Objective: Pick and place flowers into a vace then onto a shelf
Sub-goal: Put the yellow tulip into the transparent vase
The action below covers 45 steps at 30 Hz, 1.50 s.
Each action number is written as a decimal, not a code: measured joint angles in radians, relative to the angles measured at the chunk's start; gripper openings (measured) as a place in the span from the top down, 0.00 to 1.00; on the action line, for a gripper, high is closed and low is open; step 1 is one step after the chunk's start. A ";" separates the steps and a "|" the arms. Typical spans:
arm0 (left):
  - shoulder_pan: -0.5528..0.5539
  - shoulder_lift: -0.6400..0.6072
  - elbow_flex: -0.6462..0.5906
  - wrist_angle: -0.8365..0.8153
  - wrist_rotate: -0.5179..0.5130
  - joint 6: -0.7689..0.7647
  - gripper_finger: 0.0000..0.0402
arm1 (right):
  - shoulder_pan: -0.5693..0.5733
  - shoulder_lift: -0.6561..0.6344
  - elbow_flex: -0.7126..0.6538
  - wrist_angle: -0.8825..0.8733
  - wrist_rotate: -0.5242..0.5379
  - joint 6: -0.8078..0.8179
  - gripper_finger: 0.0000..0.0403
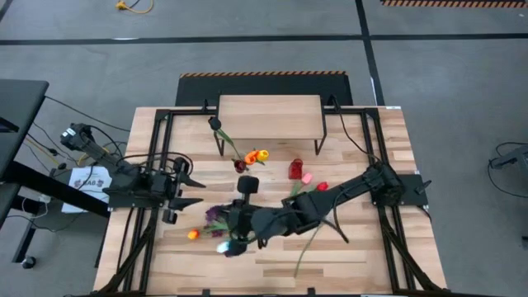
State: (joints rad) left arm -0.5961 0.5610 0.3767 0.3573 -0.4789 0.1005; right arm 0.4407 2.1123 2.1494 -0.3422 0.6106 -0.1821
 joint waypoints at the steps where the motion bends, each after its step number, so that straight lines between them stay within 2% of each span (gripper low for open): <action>1: 0.000 0.005 0.000 -0.010 -0.012 0.000 0.59 | -0.003 0.000 0.000 -0.043 -0.021 0.023 1.00; 6: 0.000 0.033 0.000 -0.009 -0.054 0.000 0.59 | -0.005 0.002 -0.001 -0.196 -0.174 0.127 1.00; 13: 0.000 0.061 0.000 0.001 -0.057 -0.006 0.59 | 0.027 0.004 -0.094 -0.365 -0.202 0.229 1.00; 18: 0.000 0.069 0.000 -0.006 -0.071 -0.032 0.59 | 0.030 0.007 -0.231 -0.347 -0.238 0.297 1.00; 21: 0.000 0.069 0.000 -0.018 -0.083 -0.043 0.59 | 0.017 0.004 -0.314 -0.254 -0.294 0.316 1.00; 26: 0.000 0.074 0.000 -0.037 -0.019 -0.103 0.59 | -0.006 0.005 -0.418 -0.114 -0.354 0.318 0.99; 31: 0.000 0.074 0.000 -0.023 0.057 -0.090 0.59 | -0.025 0.004 -0.478 -0.101 -0.368 0.334 0.91; 37: 0.000 0.074 0.000 -0.026 0.065 -0.085 0.59 | -0.038 0.003 -0.516 -0.077 -0.386 0.367 0.78; 45: 0.000 0.074 0.000 -0.026 0.065 -0.085 0.59 | -0.042 0.004 -0.579 -0.046 -0.433 0.394 0.76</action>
State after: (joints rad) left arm -0.5961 0.6353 0.3767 0.3313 -0.4141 0.0151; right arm 0.3985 2.1159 1.5706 -0.3882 0.1776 0.2116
